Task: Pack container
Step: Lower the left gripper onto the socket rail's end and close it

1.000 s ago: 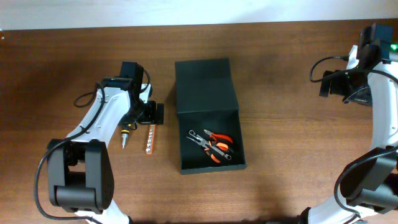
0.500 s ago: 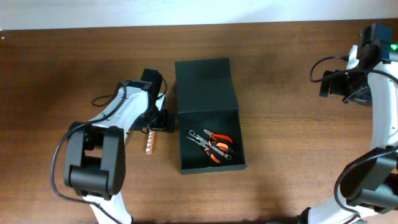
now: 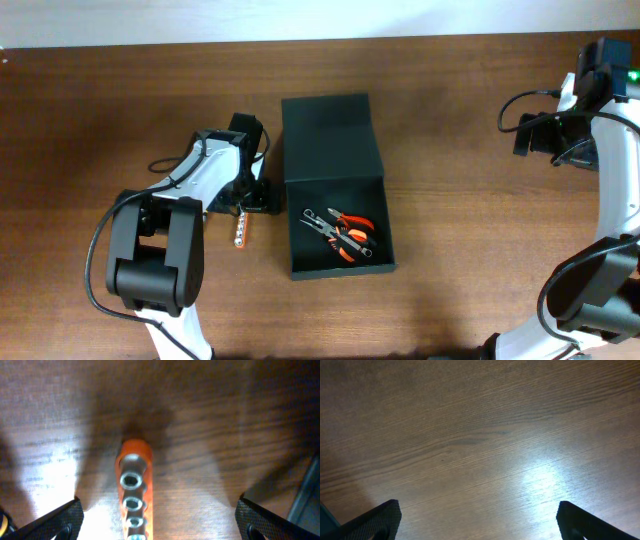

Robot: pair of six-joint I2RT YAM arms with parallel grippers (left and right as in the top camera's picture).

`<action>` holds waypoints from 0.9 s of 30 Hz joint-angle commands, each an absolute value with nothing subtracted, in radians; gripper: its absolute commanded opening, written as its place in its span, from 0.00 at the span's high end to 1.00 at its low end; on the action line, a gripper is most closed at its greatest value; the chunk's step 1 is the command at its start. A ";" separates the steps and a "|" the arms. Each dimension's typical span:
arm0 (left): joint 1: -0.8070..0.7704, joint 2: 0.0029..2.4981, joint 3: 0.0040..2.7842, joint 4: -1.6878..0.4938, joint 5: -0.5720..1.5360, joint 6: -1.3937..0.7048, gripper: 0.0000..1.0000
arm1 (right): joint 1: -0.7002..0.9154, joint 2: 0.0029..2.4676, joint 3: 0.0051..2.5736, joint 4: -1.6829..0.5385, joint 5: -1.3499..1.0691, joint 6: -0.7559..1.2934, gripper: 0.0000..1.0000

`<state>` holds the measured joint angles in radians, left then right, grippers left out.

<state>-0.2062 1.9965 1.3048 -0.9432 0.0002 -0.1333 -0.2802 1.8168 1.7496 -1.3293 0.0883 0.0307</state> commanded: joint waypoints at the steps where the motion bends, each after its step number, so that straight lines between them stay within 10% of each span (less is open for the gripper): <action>1: -0.186 2.004 1.309 -0.970 0.007 -0.165 0.01 | -0.282 1.815 1.750 -1.326 0.089 0.042 0.01; 27: -0.160 2.004 1.309 -1.001 0.010 -0.115 0.01 | -0.282 1.815 1.750 -1.326 0.089 0.042 0.01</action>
